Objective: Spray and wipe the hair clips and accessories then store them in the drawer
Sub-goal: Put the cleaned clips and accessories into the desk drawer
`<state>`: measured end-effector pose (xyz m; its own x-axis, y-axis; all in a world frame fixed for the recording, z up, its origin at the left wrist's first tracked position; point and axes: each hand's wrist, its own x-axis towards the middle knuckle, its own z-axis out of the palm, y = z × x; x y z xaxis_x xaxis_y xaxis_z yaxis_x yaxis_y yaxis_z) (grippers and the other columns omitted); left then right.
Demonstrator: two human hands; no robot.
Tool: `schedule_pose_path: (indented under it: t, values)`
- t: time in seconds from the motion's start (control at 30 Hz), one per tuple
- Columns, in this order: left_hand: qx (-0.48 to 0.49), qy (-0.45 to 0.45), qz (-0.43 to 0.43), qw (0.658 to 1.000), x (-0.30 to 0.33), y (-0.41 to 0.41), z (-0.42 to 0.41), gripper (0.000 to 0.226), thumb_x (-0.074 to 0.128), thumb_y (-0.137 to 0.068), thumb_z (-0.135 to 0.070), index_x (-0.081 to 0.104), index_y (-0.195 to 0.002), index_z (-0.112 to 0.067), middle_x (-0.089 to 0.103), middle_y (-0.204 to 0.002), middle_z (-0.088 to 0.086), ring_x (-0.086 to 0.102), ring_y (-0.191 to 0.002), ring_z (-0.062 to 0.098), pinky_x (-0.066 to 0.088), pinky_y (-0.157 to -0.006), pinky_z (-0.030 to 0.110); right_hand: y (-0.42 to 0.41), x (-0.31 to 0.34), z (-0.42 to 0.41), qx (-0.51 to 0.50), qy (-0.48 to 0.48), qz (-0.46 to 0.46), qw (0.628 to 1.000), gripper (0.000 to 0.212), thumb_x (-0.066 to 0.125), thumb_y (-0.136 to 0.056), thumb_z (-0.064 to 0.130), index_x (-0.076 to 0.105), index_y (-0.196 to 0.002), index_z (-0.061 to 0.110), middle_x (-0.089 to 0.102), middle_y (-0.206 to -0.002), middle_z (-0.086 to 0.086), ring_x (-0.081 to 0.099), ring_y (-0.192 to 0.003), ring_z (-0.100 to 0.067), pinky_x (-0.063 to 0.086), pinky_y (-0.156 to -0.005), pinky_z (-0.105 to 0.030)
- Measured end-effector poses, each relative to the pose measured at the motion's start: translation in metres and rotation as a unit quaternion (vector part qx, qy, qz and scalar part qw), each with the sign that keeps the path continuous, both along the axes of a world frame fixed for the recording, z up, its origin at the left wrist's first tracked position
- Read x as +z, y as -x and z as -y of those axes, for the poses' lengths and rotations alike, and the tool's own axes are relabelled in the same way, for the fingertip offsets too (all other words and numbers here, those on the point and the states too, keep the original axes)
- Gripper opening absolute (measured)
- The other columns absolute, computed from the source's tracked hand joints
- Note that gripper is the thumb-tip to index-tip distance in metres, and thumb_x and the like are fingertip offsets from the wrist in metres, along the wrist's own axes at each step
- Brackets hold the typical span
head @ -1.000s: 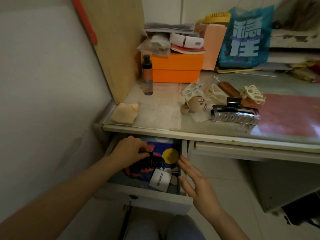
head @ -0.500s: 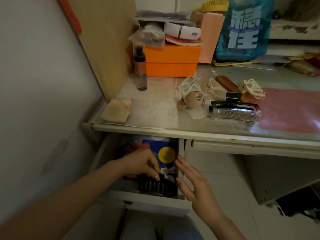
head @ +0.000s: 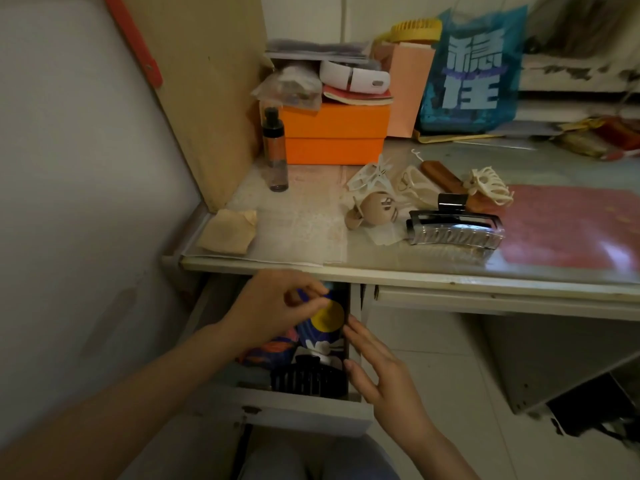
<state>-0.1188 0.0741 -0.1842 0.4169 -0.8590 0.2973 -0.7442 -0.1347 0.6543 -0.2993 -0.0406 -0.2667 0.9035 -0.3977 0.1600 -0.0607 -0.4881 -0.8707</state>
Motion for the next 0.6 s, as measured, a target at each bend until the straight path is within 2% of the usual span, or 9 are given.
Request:
schedule_pose_path:
  t: [0.07, 0.2, 0.37, 0.43, 0.5, 0.6]
  values:
    - [0.023, 0.059, 0.036, 0.997, 0.017, 0.000, 0.012, 0.025, 0.058, -0.080, -0.041, 0.072, -0.090, -0.022, 0.067, -0.077, -0.015, 0.063, -0.068, 0.002, 0.053, -0.063, 0.019, 0.000, 0.000, 0.000, -0.004, -0.008, -0.001, 1.000, 0.049, 0.054, -0.089, 0.029, 0.044, -0.136, 0.029, 0.035, -0.146, 0.019, 0.028, -0.135, 0.008, 0.022, -0.111, -0.011]
    - [0.040, 0.108, 0.119, 0.986, 0.043, -0.003, 0.044, 0.025, 0.055, -0.082, -0.031, 0.072, -0.087, -0.013, 0.069, -0.079, -0.003, 0.062, -0.066, 0.008, 0.053, -0.060, 0.029, 0.000, -0.002, 0.001, -0.006, -0.003, -0.005, 1.000, 0.049, 0.053, -0.088, 0.034, 0.045, -0.136, 0.029, 0.033, -0.145, 0.022, 0.027, -0.133, 0.013, 0.020, -0.108, -0.007]
    - [0.087, 0.130, 0.106, 0.982, 0.056, -0.006, 0.084, 0.017, 0.061, -0.082, -0.026, 0.071, -0.092, -0.017, 0.063, -0.086, -0.001, 0.061, -0.071, 0.009, 0.053, -0.063, 0.036, -0.004, -0.007, 0.002, -0.006, 0.005, 0.004, 1.000, 0.055, 0.046, -0.081, 0.058, 0.042, -0.133, 0.039, 0.031, -0.144, 0.024, 0.026, -0.133, 0.012, 0.024, -0.112, -0.015]
    - [0.106, 0.098, 0.106, 0.984, 0.061, -0.006, 0.102, 0.022, 0.067, -0.082, -0.021, 0.067, -0.104, -0.017, 0.060, -0.098, 0.002, 0.058, -0.082, 0.011, 0.051, -0.072, 0.036, -0.005, -0.006, 0.003, -0.003, 0.003, 0.009, 1.000, 0.048, 0.047, -0.080, 0.059, 0.039, -0.127, 0.056, 0.030, -0.144, 0.026, 0.026, -0.133, 0.012, 0.024, -0.112, -0.014]
    - [0.121, 0.032, 0.096, 0.987, 0.065, -0.007, 0.118, 0.041, 0.069, -0.082, -0.024, 0.058, -0.121, -0.019, 0.054, -0.115, 0.002, 0.053, -0.096, 0.013, 0.045, -0.082, 0.028, -0.006, -0.005, 0.004, 0.002, 0.003, 0.009, 1.000, 0.046, 0.048, -0.080, 0.061, 0.031, -0.121, 0.072, 0.029, -0.143, 0.030, 0.025, -0.133, 0.013, 0.022, -0.111, -0.012]
    - [0.158, -0.053, 0.057, 0.984, 0.062, -0.013, 0.136, 0.059, 0.071, -0.080, -0.029, 0.046, -0.134, -0.020, 0.049, -0.131, 0.004, 0.051, -0.112, 0.019, 0.038, -0.086, 0.025, -0.006, -0.009, 0.005, -0.004, 0.008, 0.020, 1.000, 0.047, 0.042, -0.078, 0.073, 0.026, -0.122, 0.074, 0.028, -0.141, 0.038, 0.026, -0.134, 0.011, 0.024, -0.112, -0.016]
